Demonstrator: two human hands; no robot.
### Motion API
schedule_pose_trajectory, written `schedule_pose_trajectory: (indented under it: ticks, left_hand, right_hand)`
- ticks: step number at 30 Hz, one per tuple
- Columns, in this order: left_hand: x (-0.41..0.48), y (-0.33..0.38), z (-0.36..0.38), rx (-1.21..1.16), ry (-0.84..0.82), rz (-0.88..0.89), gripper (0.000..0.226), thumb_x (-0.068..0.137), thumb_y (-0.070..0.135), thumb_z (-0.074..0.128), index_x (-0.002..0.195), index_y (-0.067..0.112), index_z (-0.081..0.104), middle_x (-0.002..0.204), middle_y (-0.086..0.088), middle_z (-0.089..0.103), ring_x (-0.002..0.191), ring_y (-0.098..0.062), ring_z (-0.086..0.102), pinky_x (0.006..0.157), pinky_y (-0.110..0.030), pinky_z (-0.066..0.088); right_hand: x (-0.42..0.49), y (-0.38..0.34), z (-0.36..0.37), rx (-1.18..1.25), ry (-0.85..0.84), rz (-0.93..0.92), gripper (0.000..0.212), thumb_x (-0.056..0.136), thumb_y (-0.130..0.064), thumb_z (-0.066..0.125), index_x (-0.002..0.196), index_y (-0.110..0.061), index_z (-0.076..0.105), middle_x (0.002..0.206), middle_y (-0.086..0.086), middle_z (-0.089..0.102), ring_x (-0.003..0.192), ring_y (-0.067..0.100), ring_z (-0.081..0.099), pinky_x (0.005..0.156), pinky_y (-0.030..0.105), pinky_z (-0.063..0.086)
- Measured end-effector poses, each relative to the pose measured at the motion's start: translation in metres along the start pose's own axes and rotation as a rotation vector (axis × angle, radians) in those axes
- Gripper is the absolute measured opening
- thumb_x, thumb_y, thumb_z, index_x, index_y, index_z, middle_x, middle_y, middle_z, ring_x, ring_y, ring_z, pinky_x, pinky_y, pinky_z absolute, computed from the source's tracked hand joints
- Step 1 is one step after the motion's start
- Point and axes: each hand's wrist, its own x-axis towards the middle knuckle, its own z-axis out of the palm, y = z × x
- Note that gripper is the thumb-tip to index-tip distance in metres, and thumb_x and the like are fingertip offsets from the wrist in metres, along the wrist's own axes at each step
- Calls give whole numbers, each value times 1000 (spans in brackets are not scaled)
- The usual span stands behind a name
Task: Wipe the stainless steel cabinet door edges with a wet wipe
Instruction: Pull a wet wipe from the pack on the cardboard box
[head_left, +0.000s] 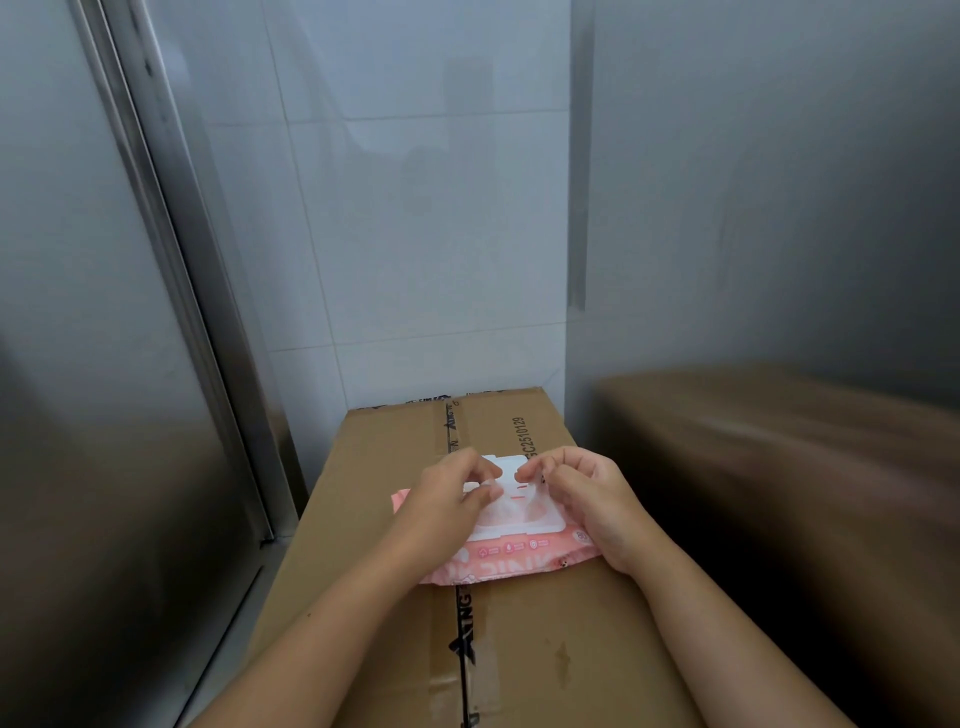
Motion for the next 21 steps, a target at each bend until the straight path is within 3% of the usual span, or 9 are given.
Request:
schedule_pose_trajectory:
  ticks: [3,5,8,12,14,17,21]
  left_hand:
    - [0,2,-2,-123,89,14,21,91,14,57,74,23,51,97,22,61,100,-1,56,87,-29,43]
    - [1,3,-4,-165,152,21,22,91,13,57,73,24,51,95,22,63,98,1,57,87,-34,45]
    - [3,3,-9,-255,240,41,25,91,10,56,72,25,52,90,21,67,89,2,60,80,-30,46]
    - [3,5,-16,-380,334,67,26,92,8,55,74,26,57,89,11,70,89,-13,64,76,-35,53]
    - [4,8,-20,-415,372,75,21,92,8,54,78,23,59,87,11,70,85,-11,65,72,-29,54]
    - [7,16,-32,-545,465,95,18,92,5,53,78,15,55,78,10,72,77,-7,66,67,-19,52]
    - [6,29,-49,-672,583,166,16,93,7,51,79,15,51,80,4,72,81,-9,67,68,-22,52]
  right_hand:
    - [0,0,0,-38,-11,-1,22,90,-2,47,88,3,68,80,-7,70,72,-2,60,60,11,44]
    - [0,1,0,-46,-13,8,22,90,0,46,90,7,67,80,-7,68,66,-5,58,56,10,42]
    - [1,0,0,-56,-21,13,22,90,2,45,92,10,65,84,-4,67,64,-7,58,56,10,42]
    - [1,-1,0,-65,-13,27,22,90,2,45,92,10,65,89,-1,67,74,3,58,59,14,45]
    - [1,-1,0,-75,-12,24,22,90,1,45,92,9,65,90,0,67,76,6,58,60,14,46]
    - [1,-1,1,-115,-13,8,22,91,-1,46,93,6,67,91,-3,67,78,-1,60,67,12,46]
    - [3,1,3,-122,-26,-23,19,92,-1,48,90,7,65,89,-3,67,77,-11,59,66,5,45]
